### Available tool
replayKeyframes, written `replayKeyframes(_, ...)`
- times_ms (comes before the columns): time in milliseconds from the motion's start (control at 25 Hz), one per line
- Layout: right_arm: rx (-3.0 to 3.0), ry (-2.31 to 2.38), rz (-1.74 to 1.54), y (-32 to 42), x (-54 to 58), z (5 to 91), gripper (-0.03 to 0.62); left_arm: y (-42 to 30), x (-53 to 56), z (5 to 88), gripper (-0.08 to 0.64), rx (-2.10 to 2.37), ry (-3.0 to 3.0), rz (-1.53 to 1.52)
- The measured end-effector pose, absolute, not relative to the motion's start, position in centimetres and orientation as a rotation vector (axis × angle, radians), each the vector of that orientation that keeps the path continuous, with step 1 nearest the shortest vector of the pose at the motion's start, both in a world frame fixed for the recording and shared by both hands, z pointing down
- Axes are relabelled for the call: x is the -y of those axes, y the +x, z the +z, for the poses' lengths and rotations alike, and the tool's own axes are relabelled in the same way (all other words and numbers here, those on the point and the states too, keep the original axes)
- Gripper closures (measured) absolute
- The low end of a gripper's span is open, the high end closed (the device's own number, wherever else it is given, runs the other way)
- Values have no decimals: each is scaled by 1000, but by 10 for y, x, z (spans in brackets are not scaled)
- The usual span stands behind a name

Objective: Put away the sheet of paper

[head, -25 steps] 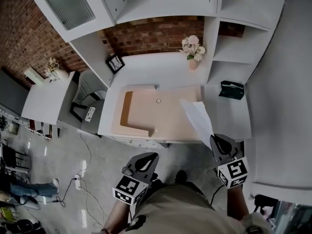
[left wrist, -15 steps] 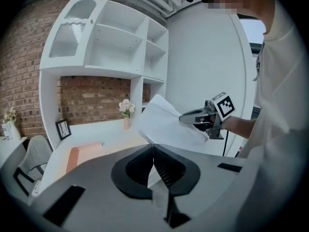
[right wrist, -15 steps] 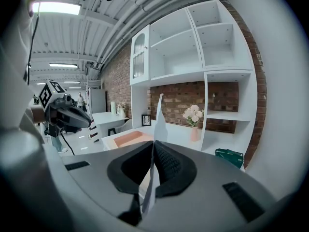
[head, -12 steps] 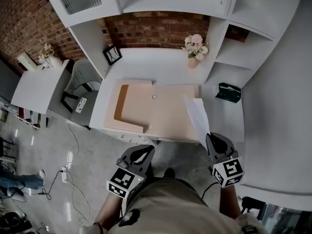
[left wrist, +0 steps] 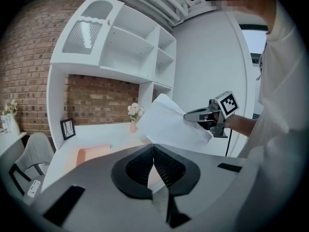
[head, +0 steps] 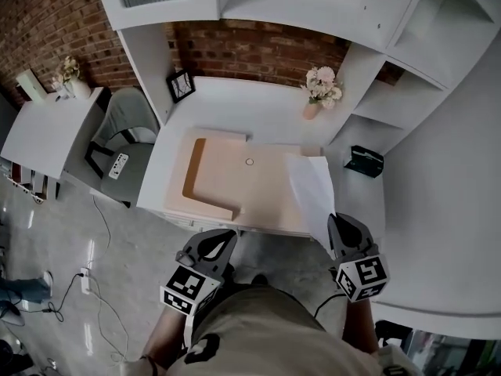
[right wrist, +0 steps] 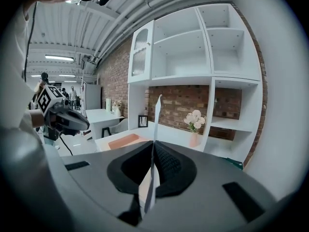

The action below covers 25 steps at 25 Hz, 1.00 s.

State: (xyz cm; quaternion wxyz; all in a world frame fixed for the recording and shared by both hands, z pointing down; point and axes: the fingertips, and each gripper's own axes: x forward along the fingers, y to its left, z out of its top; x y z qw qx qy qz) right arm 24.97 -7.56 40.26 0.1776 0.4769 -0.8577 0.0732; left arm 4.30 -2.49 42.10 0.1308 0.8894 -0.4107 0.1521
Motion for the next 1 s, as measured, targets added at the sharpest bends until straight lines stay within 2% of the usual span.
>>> replayKeyframes(1000,2292,1463,166,168,98,382,565,-66,57,427,543,1135,2572,316)
